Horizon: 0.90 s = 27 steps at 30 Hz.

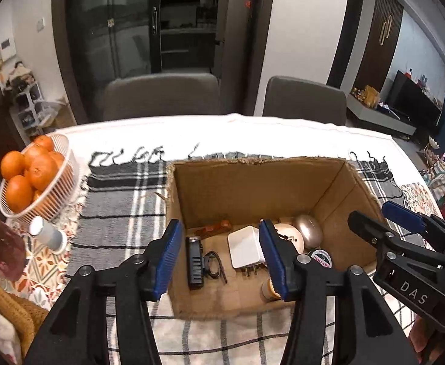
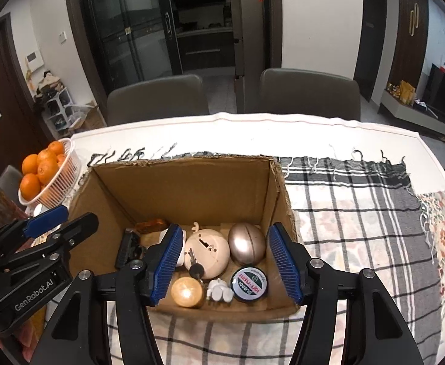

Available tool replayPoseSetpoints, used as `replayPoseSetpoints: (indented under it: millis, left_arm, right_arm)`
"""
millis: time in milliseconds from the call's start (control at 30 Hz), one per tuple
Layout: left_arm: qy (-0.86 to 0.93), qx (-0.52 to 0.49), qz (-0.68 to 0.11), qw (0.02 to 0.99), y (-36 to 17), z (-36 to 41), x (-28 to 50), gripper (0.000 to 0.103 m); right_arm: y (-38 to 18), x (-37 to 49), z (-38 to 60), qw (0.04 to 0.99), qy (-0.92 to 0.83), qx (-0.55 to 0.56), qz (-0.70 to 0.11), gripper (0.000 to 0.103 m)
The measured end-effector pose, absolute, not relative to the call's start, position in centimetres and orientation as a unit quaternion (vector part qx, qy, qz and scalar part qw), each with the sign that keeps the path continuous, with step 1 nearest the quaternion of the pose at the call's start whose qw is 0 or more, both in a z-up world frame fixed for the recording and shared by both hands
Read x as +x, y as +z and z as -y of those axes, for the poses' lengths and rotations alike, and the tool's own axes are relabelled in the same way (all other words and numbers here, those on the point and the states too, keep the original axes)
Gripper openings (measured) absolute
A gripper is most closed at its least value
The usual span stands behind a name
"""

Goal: Organize rigid objects

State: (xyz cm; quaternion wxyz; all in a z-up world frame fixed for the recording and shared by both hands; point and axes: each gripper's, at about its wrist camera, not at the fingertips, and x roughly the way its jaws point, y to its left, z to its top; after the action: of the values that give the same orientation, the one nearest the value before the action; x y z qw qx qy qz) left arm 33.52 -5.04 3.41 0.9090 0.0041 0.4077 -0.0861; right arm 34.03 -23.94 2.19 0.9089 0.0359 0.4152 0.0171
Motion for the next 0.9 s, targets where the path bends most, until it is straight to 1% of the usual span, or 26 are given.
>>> replayPoseSetpoints:
  millis: [133,200,267,367,433,533,667,733,767,800,900]
  left_arm:
    - [-0.082,0.008,-0.385,0.919,4.8,4.7,31.6,0.056]
    - [-0.081,0.006,-0.376,0.923,5.5,4.4,30.4,0.059]
    - [-0.073,0.011,-0.363,0.929,6.2,4.2,29.1,0.061]
    - [-0.06,0.018,-0.346,0.936,6.9,3.7,27.1,0.068]
    - [-0.055,0.019,-0.335,0.94,7.1,3.4,25.9,0.069]
    - [-0.048,0.014,-0.316,0.947,7.5,2.8,23.8,0.073]
    - [-0.036,0.017,-0.287,0.957,8.1,2.4,20.7,0.085]
    - [-0.035,0.017,-0.277,0.96,8.3,2.3,19.3,0.09]
    - [-0.032,0.018,-0.27,0.962,8.5,2.2,18.5,0.095]
    - [-0.027,0.021,-0.264,0.964,8.6,2.2,17.7,0.098]
    - [-0.014,0.032,-0.243,0.969,8.8,2.3,15.6,0.103]
  right_arm:
    - [3.3,32.1,24.0,0.916,0.011,0.039,-0.399,0.061]
    - [4.0,30.9,23.9,0.92,0.005,0.04,-0.389,0.062]
    - [4.7,29.6,23.7,0.925,-0.002,0.037,-0.377,0.068]
    - [6.0,27.5,23.3,0.936,-0.014,0.027,-0.351,0.073]
    - [6.7,26.1,22.9,0.941,-0.021,0.019,-0.338,0.078]
    - [7.6,23.7,22.6,0.948,-0.029,0.014,-0.315,0.08]
    - [8.1,20.8,22.3,0.955,-0.033,0.013,-0.296,0.086]
    - [8.0,19.7,22.4,0.956,-0.033,0.015,-0.291,0.087]
    - [8.0,19.0,22.4,0.957,-0.032,0.017,-0.287,0.089]
    - [8.0,18.4,22.5,0.958,-0.033,0.019,-0.285,0.089]
    - [7.9,16.5,22.7,0.961,-0.039,0.026,-0.274,0.093]
